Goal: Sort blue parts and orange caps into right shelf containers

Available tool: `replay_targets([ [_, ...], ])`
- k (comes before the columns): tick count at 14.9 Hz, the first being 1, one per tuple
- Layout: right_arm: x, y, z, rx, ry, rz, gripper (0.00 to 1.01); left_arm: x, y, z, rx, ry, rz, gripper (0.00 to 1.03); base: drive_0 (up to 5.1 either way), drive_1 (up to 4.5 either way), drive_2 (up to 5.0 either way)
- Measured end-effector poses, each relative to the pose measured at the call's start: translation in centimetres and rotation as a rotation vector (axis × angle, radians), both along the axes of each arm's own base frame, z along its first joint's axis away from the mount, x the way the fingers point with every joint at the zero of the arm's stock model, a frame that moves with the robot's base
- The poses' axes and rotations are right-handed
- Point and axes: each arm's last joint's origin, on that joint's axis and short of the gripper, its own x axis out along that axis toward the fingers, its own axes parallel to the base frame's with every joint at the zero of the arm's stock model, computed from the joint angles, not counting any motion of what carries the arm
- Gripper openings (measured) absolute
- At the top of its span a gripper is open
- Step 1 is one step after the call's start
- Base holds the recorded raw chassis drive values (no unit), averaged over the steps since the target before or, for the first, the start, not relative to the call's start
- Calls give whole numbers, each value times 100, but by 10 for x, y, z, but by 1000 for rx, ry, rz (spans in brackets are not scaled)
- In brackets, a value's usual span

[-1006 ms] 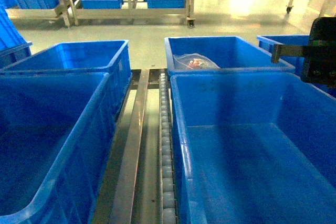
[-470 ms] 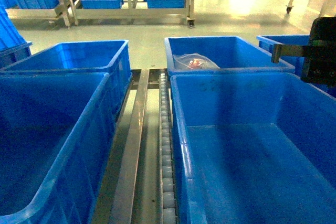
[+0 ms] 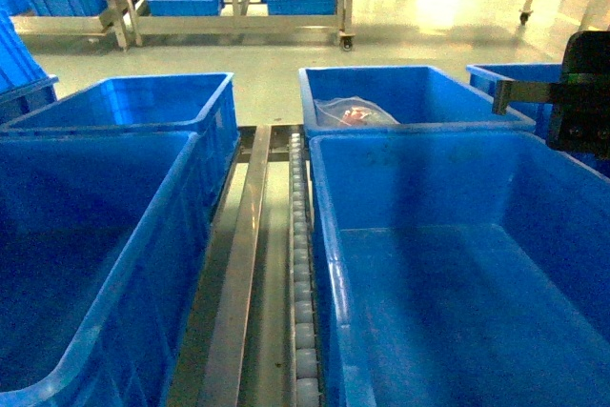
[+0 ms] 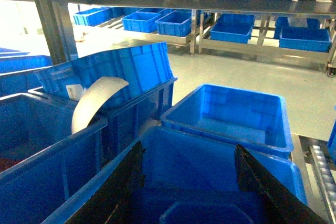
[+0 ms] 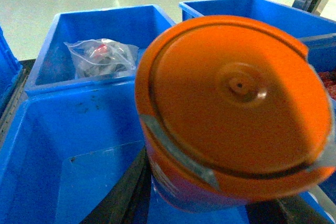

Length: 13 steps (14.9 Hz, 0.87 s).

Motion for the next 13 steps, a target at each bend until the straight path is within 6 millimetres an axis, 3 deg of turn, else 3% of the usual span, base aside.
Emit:
replay_targets([
  [10,0,0,0,0,1,-1,41,0,-1,0,0,-2,-4,41,-398,208,208],
  [13,0,0,0,0,0,-1,41,0,0,0,0,-2,-2,41,0,0,0],
])
